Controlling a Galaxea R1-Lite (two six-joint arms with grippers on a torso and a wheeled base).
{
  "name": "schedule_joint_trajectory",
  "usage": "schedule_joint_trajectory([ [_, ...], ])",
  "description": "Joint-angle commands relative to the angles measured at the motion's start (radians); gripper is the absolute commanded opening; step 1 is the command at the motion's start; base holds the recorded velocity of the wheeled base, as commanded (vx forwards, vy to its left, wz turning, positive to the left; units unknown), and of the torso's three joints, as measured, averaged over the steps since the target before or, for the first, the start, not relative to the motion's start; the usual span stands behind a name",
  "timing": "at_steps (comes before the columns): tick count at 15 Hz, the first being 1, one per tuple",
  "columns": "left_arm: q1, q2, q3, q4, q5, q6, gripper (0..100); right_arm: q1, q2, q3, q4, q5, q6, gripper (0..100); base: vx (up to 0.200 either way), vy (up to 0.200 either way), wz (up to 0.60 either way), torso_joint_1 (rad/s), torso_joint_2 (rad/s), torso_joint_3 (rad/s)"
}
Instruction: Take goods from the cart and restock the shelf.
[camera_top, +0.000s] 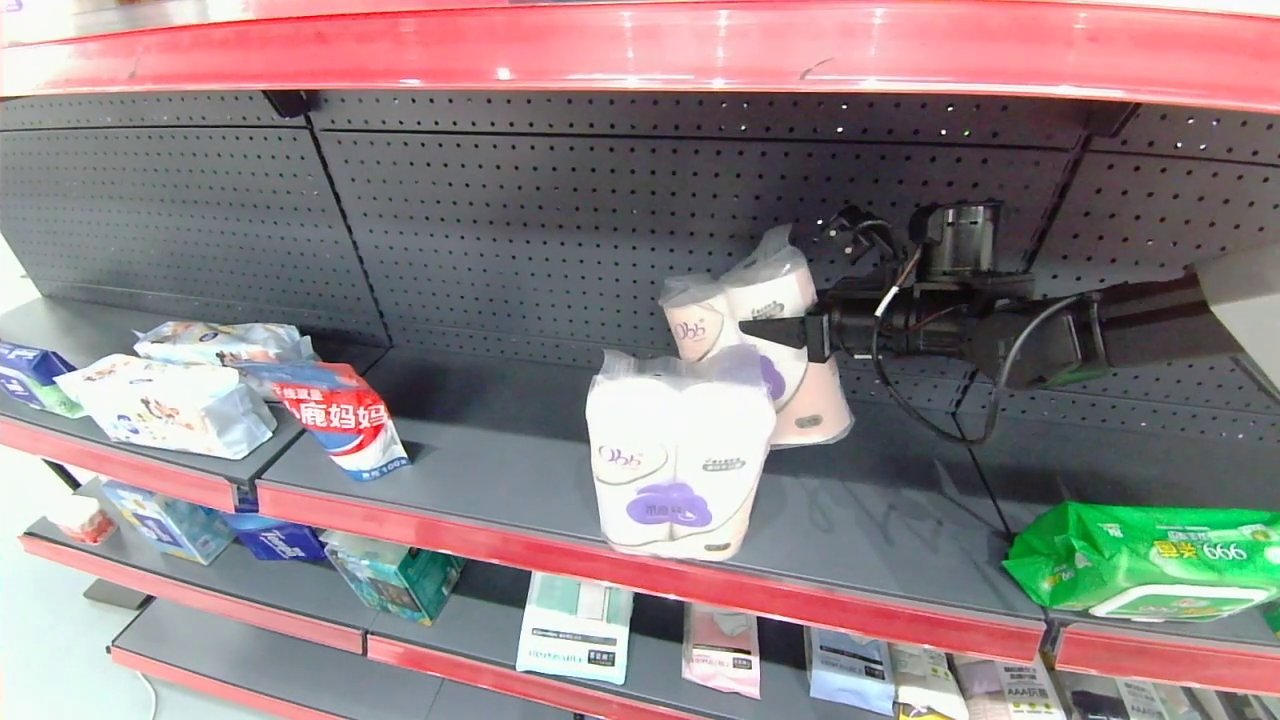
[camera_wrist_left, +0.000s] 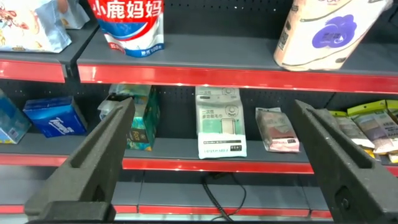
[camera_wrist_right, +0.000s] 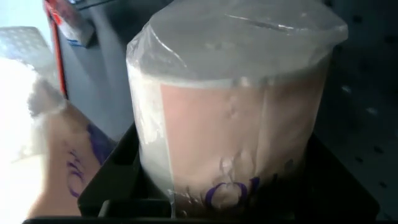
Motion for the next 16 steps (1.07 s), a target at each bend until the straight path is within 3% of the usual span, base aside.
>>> schedule_joint_trajectory([
  [1,0.000,0.002,0.000,0.000,0.000,-0.001,100,0.026,0.010,-0.018,-0.003,0.002,-0.009,0,0.000,0.000,0.00,0.000,0.00,0.000],
  [16,0.000,0.002,0.000,0.000,0.000,-0.001,100,0.087,0.110,-0.107,-0.049,-0.004,-0.003,0,0.000,0.000,0.00,0.000,0.00,0.000],
])
